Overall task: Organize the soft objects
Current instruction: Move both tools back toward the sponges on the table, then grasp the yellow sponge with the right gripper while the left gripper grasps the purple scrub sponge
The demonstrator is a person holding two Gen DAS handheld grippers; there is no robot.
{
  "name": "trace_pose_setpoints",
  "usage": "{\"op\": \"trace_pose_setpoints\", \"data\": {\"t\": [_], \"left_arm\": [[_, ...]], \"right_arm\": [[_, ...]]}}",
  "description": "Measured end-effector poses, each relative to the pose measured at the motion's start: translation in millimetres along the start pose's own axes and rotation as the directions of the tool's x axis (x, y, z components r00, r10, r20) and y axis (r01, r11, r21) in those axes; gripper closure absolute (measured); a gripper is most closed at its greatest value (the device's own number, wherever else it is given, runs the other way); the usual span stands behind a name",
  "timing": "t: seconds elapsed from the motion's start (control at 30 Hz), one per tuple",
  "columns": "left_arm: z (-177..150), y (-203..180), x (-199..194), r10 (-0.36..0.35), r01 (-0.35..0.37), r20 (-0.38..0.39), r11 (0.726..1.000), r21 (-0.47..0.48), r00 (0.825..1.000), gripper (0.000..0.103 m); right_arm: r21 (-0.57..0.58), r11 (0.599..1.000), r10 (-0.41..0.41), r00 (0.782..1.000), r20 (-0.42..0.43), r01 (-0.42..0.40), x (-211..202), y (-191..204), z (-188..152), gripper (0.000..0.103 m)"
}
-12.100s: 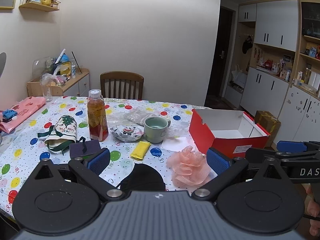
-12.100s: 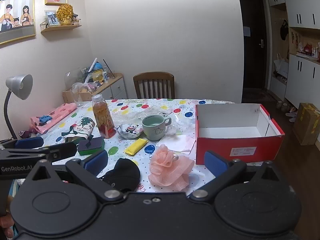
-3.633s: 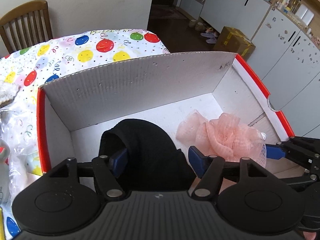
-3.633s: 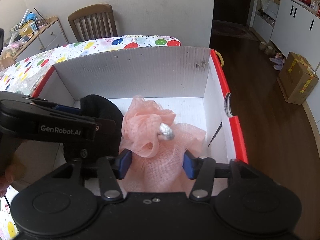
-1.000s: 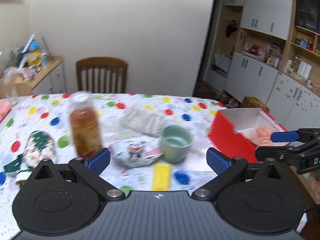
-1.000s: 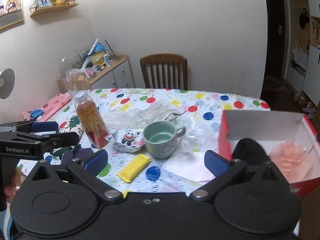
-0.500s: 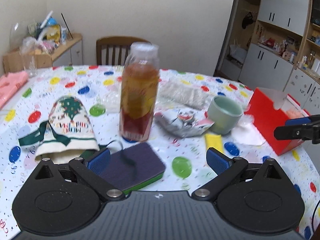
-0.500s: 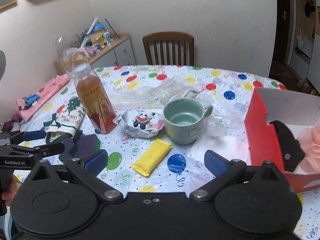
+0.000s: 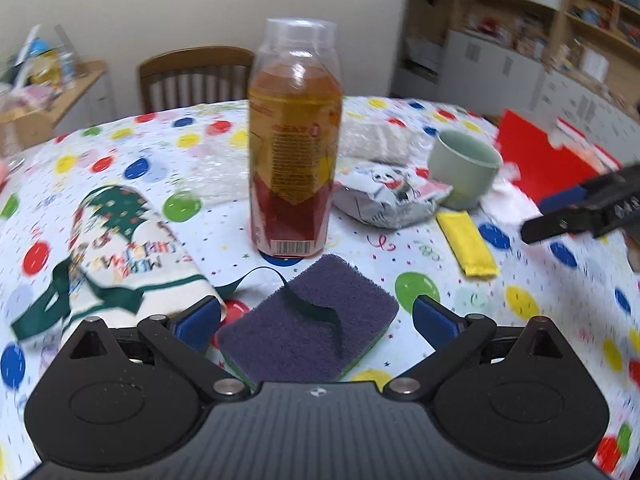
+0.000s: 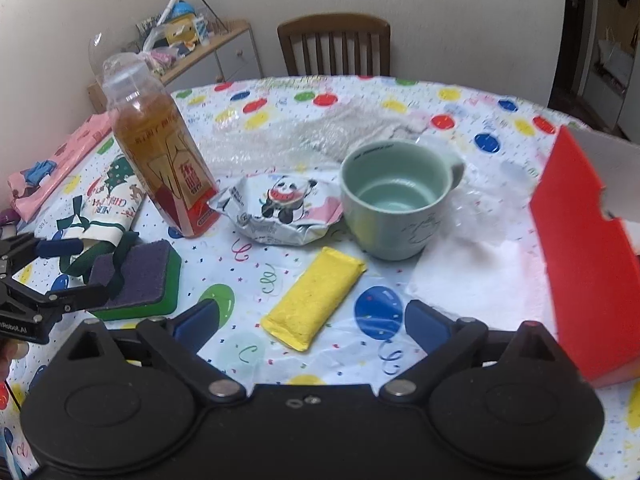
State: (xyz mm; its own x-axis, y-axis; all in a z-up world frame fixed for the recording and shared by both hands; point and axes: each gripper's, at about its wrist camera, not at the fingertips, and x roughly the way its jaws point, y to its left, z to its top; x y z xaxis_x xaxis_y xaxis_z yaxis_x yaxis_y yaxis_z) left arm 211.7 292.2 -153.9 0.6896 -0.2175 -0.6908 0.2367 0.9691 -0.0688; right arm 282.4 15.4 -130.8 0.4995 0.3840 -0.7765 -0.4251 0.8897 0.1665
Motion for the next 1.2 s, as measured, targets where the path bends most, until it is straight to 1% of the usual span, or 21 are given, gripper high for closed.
{"op": "trace_pose_setpoints", "data": {"t": [0.07, 0.23, 0.37, 0.43, 0.53, 0.67, 0.77, 0.83, 0.87, 0.93, 0.97, 1.0, 1.07, 1.2], "left_arm": [[0.1, 1.5, 3.9, -0.024, 0.024, -0.014, 0.999, 0.039, 1.000, 0.000], [1.9, 1.8, 16.7, -0.046, 0.050, -0.044, 0.993, 0.104, 0.998, 0.000], [1.4, -1.8, 26.9, -0.053, 0.066, -0.076, 0.983, 0.171, 0.996, 0.000], [-0.7, -1.5, 32.2, -0.057, 0.074, -0.096, 0.980, 0.185, 0.994, 0.000], [-3.1, 0.9, 37.4, -0.059, 0.078, -0.111, 0.981, 0.178, 0.992, 0.000], [-5.3, 2.8, 40.1, -0.051, 0.068, -0.110, 0.984, 0.164, 0.993, 0.000], [-6.5, 0.2, 40.9, -0.031, 0.049, -0.107, 0.984, 0.171, 0.994, 0.001], [-6.9, -2.3, 40.9, -0.016, 0.034, -0.104, 0.984, 0.175, 0.994, 0.001], [-7.4, -3.8, 40.9, -0.008, 0.026, -0.103, 0.984, 0.177, 0.995, 0.002], [-8.4, -7.0, 40.1, 0.016, 0.003, -0.100, 0.983, 0.185, 0.995, 0.005], [-8.5, -7.8, 39.6, 0.025, -0.006, -0.100, 0.982, 0.187, 0.995, 0.007], [-8.5, -8.6, 39.1, 0.033, -0.014, -0.102, 0.982, 0.187, 0.994, 0.007], [-8.3, -9.7, 37.8, 0.038, -0.019, -0.108, 0.984, 0.178, 0.993, 0.009], [-9.3, -16.2, 35.5, 0.062, -0.041, -0.122, 0.985, 0.168, 0.991, 0.011]], "right_arm": [[0.000, 1.000, -0.005, 1.000, -0.015, 0.005, 10.0, 3.3, 2.3, 0.007], [0.005, 1.000, -0.024, 0.998, -0.056, 0.024, 33.6, 8.8, 8.4, 0.012], [-0.007, 0.999, -0.040, 0.996, -0.078, 0.040, 47.7, 13.6, 12.3, 0.014], [-0.017, 0.998, -0.053, 0.995, -0.085, 0.052, 53.1, 16.1, 14.3, 0.017], [-0.025, 0.997, -0.069, 0.993, -0.094, 0.067, 59.8, 17.4, 16.3, 0.020], [-0.031, 0.995, -0.097, 0.990, -0.104, 0.095, 66.8, 18.5, 16.6, 0.024], [-0.034, 0.992, -0.121, 0.986, -0.115, 0.118, 71.4, 20.0, 15.2, 0.029], [-0.041, 0.990, -0.137, 0.983, -0.120, 0.133, 72.9, 21.7, 13.9, 0.035], [-0.044, 0.989, -0.143, 0.982, -0.121, 0.139, 73.8, 22.6, 13.5, 0.037], [-0.043, 0.989, -0.148, 0.981, -0.123, 0.143, 74.7, 23.3, 12.6, 0.046], [-0.042, 0.989, -0.149, 0.981, -0.126, 0.144, 75.1, 23.7, 12.2, 0.047], [-0.039, 0.989, -0.145, 0.981, -0.128, 0.141, 75.4, 24.0, 11.8, 0.049], [-0.046, 0.989, -0.148, 0.981, -0.127, 0.144, 75.6, 25.5, 11.0, 0.049], [-0.046, 0.988, -0.152, 0.981, -0.123, 0.148, 74.0, 27.5, 9.9, 0.053]]}}
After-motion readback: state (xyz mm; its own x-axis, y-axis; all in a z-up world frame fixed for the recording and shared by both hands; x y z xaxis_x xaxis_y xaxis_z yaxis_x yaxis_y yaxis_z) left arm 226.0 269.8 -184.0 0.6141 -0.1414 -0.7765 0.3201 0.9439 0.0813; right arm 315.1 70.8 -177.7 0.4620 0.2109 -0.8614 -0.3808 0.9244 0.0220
